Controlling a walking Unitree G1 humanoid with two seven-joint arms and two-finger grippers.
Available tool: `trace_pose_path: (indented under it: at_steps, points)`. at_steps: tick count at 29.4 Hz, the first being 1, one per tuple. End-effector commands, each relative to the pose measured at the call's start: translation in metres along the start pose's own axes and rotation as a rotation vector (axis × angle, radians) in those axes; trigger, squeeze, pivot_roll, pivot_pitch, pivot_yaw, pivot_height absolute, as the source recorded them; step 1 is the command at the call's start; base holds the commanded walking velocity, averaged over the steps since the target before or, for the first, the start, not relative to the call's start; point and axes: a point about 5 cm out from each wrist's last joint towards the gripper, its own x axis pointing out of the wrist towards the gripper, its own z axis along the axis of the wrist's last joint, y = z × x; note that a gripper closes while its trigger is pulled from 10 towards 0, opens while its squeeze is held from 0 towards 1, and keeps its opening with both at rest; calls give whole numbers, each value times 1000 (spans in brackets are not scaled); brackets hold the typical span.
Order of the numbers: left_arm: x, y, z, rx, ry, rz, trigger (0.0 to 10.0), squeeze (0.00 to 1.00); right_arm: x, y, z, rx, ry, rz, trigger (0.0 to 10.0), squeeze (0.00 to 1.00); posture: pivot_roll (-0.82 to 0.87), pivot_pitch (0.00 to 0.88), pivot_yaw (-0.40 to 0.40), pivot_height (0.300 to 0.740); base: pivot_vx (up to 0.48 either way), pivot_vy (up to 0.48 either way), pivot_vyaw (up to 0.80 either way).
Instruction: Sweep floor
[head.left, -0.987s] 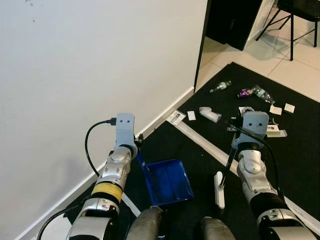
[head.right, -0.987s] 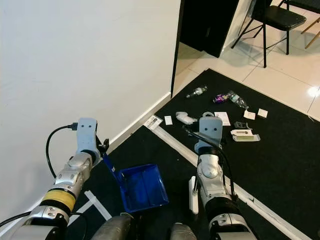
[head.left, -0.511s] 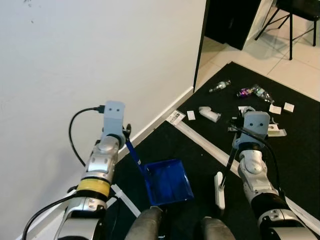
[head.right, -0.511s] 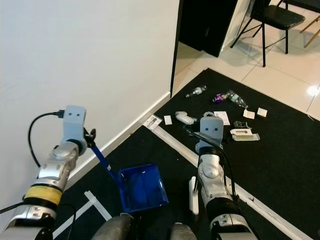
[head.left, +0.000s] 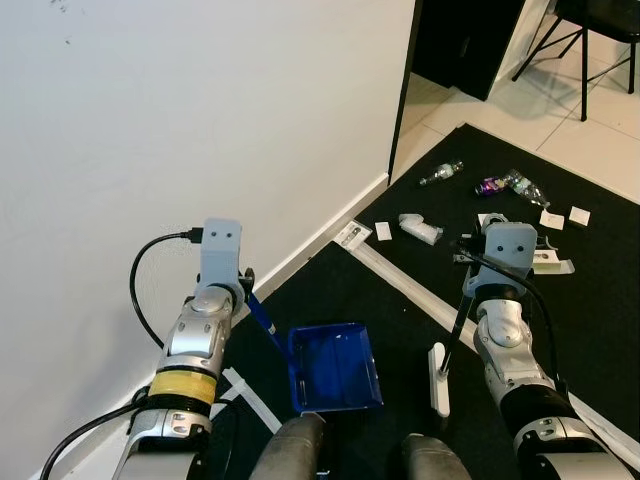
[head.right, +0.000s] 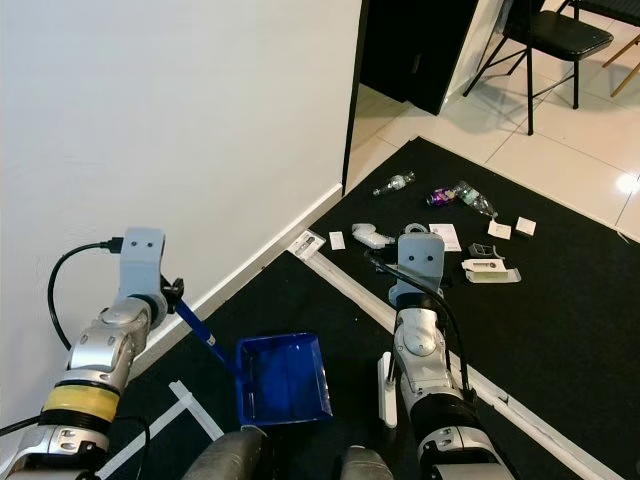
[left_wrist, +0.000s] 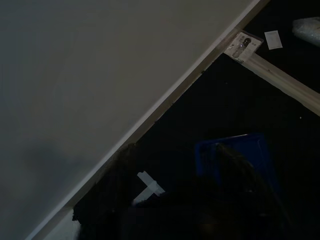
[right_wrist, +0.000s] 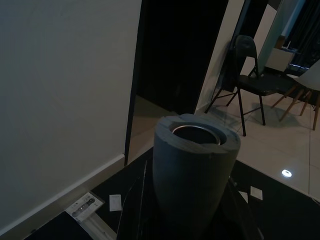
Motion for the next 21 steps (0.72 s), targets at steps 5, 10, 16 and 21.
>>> trace_pose_path:
  at_steps: [5,10,16,21]
  points:
    - [-3,0,-1,-5,16,4,0,0,0,-3,0,-17,-2,2,10000,0,-13,69,38,740,0,0,0]
    - [-6,-1,5,-12,-3,-10,0,0,1,-1,0,-15,-2,2,10000,0,-7,71,38,740,0,0,0]
    - [-14,-10,12,0,-44,-56,0,0,1,0,1,-12,-1,4,10000,0,-2,73,37,740,0,0,0]
    - [-19,-23,30,-23,-137,-112,9294,0,2,-2,3,-12,-8,-4,10000,0,-5,75,36,740,0,0,0]
